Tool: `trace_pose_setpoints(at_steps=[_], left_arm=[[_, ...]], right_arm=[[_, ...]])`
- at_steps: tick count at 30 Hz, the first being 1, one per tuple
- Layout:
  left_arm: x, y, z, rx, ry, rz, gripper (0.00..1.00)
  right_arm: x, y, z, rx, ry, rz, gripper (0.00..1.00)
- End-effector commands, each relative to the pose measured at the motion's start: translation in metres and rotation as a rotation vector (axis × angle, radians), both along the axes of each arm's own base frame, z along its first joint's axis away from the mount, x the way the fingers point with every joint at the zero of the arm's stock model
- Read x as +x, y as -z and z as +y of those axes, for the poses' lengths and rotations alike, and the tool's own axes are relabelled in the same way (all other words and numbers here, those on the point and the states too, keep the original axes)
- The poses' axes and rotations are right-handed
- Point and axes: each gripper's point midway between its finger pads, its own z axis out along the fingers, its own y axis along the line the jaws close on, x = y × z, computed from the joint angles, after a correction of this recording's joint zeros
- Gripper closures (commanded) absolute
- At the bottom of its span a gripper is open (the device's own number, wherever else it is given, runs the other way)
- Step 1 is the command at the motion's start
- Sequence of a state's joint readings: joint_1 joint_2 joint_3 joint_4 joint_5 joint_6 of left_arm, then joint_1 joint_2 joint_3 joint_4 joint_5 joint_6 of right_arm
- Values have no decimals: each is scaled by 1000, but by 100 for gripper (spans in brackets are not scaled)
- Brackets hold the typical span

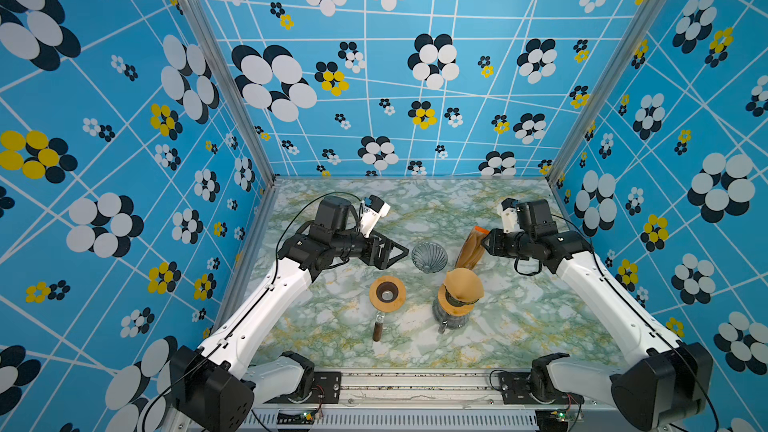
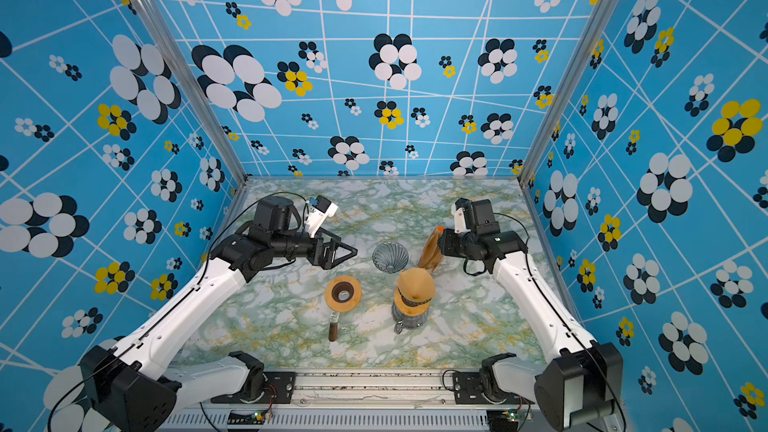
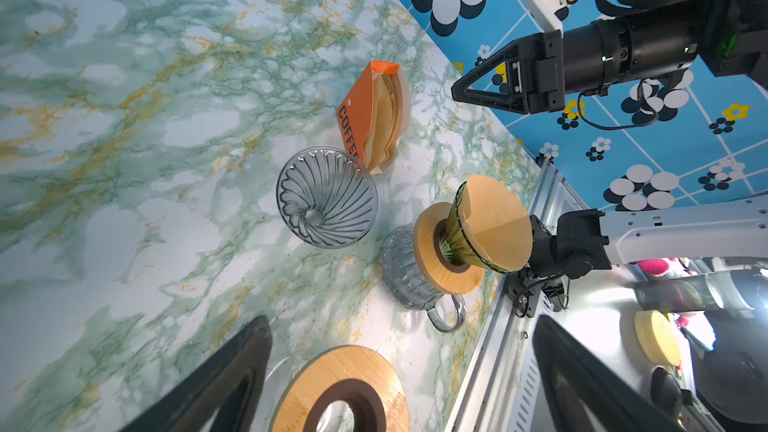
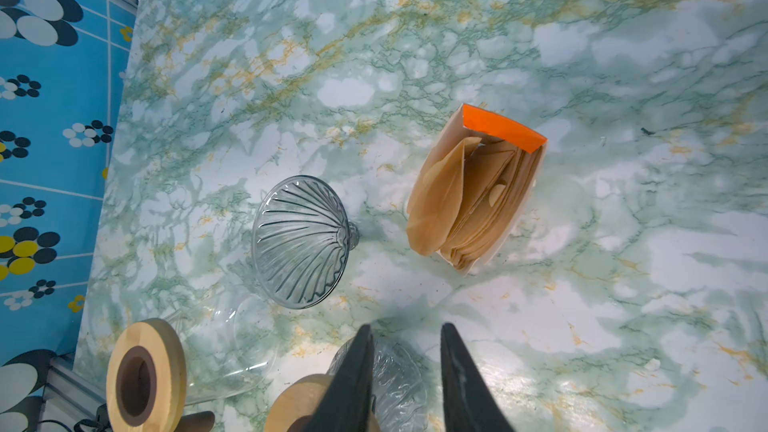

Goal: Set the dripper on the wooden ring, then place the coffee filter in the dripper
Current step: 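Move the left gripper toward the clear glass dripper while the right reaches the filter box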

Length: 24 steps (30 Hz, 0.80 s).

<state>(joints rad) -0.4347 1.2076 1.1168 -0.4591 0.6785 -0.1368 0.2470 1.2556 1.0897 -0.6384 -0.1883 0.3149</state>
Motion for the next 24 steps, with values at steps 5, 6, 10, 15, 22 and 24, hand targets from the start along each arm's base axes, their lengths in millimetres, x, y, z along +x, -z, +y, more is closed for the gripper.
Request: trace_pose_setpoints(at_steps=[5, 6, 10, 15, 22, 24], left_arm=[[15, -6, 9, 1, -111, -149, 1], [15, -4, 10, 0, -127, -152, 1], [13, 2, 13, 20, -156, -160, 1], [11, 7, 11, 48, -153, -157, 1], [12, 18, 8, 86, -140, -139, 1], [11, 20, 7, 94, -139, -137, 1]], right_arm=[[28, 8, -3, -38, 4, -33, 74], [30, 11, -3, -42, 8, -29, 74], [40, 20, -3, -55, 14, -23, 75], [51, 29, -3, -74, 17, -12, 77], [58, 46, -6, -109, 25, 14, 82], [60, 50, -6, -116, 24, 21, 82]])
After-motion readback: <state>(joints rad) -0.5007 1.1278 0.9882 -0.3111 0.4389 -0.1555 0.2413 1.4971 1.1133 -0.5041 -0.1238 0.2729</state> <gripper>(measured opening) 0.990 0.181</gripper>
